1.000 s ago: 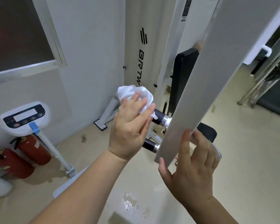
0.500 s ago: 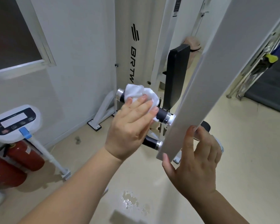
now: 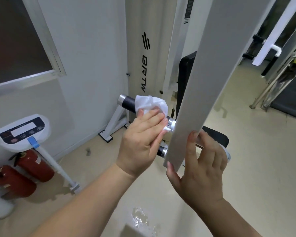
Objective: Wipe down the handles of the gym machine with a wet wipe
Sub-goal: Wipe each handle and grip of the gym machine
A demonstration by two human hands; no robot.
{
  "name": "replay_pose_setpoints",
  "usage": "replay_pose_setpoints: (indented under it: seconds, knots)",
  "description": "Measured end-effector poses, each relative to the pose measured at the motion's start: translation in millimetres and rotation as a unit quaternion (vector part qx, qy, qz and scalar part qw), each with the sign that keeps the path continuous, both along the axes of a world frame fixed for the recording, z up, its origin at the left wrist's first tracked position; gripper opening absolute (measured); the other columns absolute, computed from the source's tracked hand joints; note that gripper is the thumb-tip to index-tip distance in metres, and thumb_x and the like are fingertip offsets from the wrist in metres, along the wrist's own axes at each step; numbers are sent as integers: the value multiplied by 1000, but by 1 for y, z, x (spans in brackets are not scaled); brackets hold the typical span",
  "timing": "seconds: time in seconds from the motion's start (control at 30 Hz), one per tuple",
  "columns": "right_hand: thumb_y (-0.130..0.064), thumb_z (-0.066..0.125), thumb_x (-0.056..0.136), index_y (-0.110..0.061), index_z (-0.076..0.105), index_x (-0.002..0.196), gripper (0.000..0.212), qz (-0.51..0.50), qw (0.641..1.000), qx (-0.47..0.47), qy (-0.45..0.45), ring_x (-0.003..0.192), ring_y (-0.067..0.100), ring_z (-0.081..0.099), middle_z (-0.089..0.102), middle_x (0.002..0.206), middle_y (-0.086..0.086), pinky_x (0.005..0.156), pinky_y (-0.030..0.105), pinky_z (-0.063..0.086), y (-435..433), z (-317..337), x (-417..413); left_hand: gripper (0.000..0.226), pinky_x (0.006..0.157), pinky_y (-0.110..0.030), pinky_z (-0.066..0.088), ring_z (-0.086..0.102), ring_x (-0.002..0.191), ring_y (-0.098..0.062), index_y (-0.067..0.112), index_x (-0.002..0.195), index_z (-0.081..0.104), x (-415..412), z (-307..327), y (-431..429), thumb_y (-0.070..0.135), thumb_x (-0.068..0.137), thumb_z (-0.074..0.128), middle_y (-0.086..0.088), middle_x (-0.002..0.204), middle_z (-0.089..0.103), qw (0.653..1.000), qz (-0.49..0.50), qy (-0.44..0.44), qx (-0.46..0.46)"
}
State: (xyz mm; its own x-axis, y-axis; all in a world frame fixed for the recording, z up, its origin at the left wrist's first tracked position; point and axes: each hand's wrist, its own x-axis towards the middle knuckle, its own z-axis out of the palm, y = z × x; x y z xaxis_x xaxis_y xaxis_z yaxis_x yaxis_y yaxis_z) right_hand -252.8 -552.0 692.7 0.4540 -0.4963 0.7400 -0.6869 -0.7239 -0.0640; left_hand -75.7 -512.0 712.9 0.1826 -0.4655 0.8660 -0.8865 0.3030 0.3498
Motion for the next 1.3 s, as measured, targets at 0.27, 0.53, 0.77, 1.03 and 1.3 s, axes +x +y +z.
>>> replay_pose_setpoints:
  seconds: [0.27, 0.53, 0.77, 1.03, 1.3]
  knots:
    - [-46, 66, 82, -8, 42, 148, 80, 138, 990, 11, 4, 128, 45, 50, 51, 144, 30, 104, 55, 37, -18, 9, -23, 19, 107, -39, 50, 65, 125, -20, 0, 108, 77, -45, 0, 13, -2, 91, 68, -6, 120, 73, 982, 77, 174, -3]
    - [-25, 62, 93, -2, 56, 140, 53, 432, 889, 137, -67, 133, 37, 53, 55, 144, 18, 106, 53, 46, -50, 26, -70, 24, 92, -16, 54, 72, 103, 0, 25, 89, 80, -146, 30, 23, 5, 94, 68, 14, 99, 79, 827, 192, 527, -43]
    - [-23, 55, 96, -5, 67, 127, 38, 492, 825, 238, -144, 107, 22, 55, 60, 116, 4, 94, 27, 45, -58, 26, -95, 28, 104, -45, 52, 74, 102, -17, 23, 86, 84, -219, 31, 32, 10, 98, 62, 2, 95, 81, 755, 219, 608, -109]
    - [-53, 55, 99, -50, 59, 119, 20, 433, 650, 621, -70, 107, -10, 64, 70, 118, -16, 88, 9, 50, -18, 30, -127, 14, 80, -21, 56, 73, 86, -10, 20, 84, 84, -253, 24, 49, 23, 83, 70, 2, 94, 80, 791, 175, 581, -81]
    - [-32, 52, 100, -5, 69, 96, 33, 359, 519, 755, -178, 81, 24, 72, 74, 88, 18, 74, 36, 57, -10, 46, -129, 30, 89, -15, 52, 72, 106, -7, 20, 101, 80, -250, 4, 56, -3, 82, 76, 11, 108, 78, 894, 104, 435, 24]
